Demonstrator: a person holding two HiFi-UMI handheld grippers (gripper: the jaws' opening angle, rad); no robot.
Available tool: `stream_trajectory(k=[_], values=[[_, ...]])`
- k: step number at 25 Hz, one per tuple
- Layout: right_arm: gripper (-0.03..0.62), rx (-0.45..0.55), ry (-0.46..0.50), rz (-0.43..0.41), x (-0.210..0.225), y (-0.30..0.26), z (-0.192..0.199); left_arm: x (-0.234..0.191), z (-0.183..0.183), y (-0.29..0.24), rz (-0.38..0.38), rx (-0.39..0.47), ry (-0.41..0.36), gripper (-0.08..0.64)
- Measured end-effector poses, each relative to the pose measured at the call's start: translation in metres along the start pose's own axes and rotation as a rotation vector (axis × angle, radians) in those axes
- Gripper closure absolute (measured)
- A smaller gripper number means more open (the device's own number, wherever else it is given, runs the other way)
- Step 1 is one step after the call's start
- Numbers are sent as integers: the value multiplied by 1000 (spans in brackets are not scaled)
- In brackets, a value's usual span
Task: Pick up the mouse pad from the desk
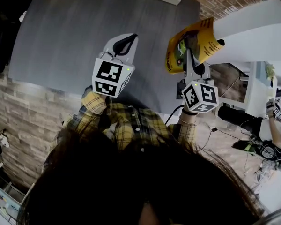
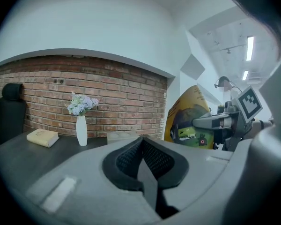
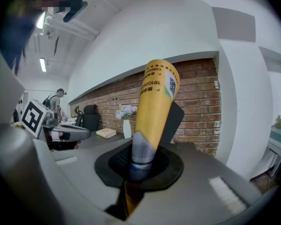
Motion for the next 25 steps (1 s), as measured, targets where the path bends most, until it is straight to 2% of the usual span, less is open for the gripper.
stream_trajectory(k=[8,25], values=[[571,-4,32,15,0,8,3,-6,4,8,-14,-23,16,561],[571,-34,-5,22,2,-7,9,-14,8,-5,-3,-39,20,561]])
Point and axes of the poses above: the fingertips, and each gripper's own axes: y backward along the fingers, x to its right, z out of its underside, the point moved 8 cm from there along y, backward along the fingers, and after that the axes turned 12 degrees about -y, right-handed, at the moved point
